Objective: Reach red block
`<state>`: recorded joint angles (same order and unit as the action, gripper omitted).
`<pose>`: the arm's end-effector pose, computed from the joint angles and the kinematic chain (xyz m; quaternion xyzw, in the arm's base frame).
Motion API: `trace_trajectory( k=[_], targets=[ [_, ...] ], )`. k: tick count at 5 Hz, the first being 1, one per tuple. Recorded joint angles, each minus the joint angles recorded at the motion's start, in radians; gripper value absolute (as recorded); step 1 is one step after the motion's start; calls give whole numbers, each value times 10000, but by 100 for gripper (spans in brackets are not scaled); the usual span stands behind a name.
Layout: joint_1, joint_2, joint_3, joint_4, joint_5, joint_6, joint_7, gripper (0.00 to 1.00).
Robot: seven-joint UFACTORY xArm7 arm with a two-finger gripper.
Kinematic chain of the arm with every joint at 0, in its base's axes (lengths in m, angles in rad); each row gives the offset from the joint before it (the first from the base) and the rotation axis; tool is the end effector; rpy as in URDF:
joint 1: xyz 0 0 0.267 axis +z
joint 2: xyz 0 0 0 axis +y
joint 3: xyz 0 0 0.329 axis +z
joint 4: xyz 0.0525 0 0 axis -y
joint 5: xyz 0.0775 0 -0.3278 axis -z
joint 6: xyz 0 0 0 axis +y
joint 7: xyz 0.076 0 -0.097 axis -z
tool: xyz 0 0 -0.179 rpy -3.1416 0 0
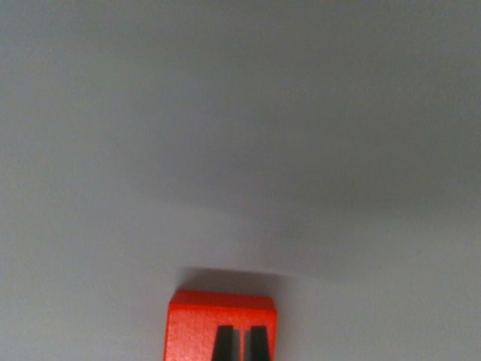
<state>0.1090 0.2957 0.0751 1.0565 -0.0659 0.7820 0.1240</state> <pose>0.4916 0.0841 0.1053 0.9985 0.0521 -0.0080 0.0134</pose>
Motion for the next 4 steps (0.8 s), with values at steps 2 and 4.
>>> trace_trajectory(
  k=[2,4],
  targets=[
    [35,114,15,-189,-37,-285,35,0],
    [65,209,27,-346,-68,-524,65,0]
  ],
)
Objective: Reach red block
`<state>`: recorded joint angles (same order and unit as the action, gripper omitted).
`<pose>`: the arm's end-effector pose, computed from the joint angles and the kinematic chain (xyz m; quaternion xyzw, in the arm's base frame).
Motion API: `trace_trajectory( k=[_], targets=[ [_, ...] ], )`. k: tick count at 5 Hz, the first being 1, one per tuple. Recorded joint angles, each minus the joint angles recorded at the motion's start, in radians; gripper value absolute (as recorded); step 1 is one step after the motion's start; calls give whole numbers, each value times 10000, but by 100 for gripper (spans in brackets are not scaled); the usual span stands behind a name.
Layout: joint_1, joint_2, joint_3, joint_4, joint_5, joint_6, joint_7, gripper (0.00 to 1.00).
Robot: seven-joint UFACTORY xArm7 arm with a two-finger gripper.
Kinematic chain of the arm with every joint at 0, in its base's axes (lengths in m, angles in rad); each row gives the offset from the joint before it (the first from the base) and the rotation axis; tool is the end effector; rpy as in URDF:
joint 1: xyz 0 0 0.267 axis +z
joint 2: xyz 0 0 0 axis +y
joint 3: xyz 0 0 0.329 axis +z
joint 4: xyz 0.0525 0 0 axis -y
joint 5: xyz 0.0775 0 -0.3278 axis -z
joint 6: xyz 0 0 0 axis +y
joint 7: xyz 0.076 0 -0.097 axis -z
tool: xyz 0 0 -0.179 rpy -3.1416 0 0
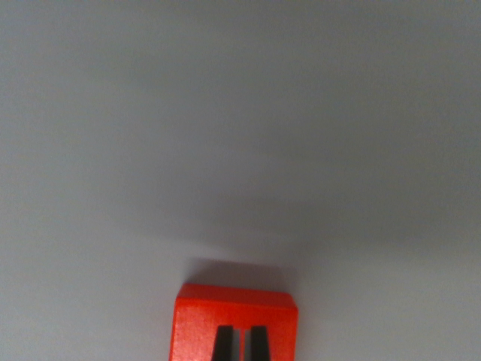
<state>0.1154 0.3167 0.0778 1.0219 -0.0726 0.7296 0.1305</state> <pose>0.4856 0.0881 0.0866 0.9982 0.0569 -0.0094 0.0134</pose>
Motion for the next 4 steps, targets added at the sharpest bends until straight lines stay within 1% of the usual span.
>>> trace_trajectory(
  k=[1,2,3,4],
  targets=[
    [0,0,0,0,0,0,0,0],
    [22,72,9,-119,-23,-180,22,0],
    [22,72,9,-119,-23,-180,22,0],
    [38,122,16,-202,-39,-306,38,0]
  ],
)
